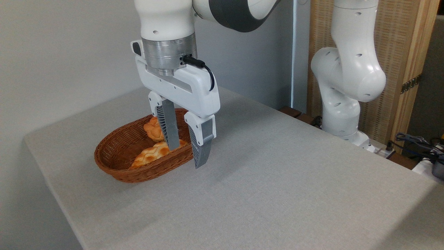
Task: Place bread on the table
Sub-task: 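Lower the open gripper into the basket around a bread roll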
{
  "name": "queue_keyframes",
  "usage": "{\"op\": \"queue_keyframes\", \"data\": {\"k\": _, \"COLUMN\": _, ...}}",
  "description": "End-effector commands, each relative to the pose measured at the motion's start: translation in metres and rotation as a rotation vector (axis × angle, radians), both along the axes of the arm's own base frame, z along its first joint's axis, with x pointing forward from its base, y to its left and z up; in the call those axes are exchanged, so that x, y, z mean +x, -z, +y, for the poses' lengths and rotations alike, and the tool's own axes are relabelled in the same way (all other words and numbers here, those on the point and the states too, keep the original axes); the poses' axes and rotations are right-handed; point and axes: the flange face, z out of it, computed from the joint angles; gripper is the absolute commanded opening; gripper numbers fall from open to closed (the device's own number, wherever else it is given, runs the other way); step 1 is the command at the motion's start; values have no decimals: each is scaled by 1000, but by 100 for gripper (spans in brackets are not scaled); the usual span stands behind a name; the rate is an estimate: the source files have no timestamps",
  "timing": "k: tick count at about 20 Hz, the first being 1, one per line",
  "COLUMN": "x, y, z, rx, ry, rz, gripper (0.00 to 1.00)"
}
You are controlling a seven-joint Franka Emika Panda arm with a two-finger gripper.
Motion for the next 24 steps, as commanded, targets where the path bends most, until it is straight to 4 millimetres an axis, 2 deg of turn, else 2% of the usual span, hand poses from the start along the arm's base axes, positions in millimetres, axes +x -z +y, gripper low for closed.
{"op": "queue_keyframes", "data": {"k": 1, "x": -1, "y": 0, "z": -5, "rx": -17, "ry": -39, "rz": 15, "gripper": 100}}
{"op": "queue_keyframes", "data": {"k": 6, "x": -1, "y": 2, "z": -8, "rx": -20, "ry": -111, "rz": 23, "gripper": 100}}
{"op": "queue_keyframes", "data": {"k": 12, "x": -1, "y": 8, "z": -39, "rx": -23, "ry": -192, "rz": 43, "gripper": 100}}
{"op": "queue_keyframes", "data": {"k": 24, "x": -5, "y": 8, "z": -66, "rx": -27, "ry": -205, "rz": 59, "gripper": 100}}
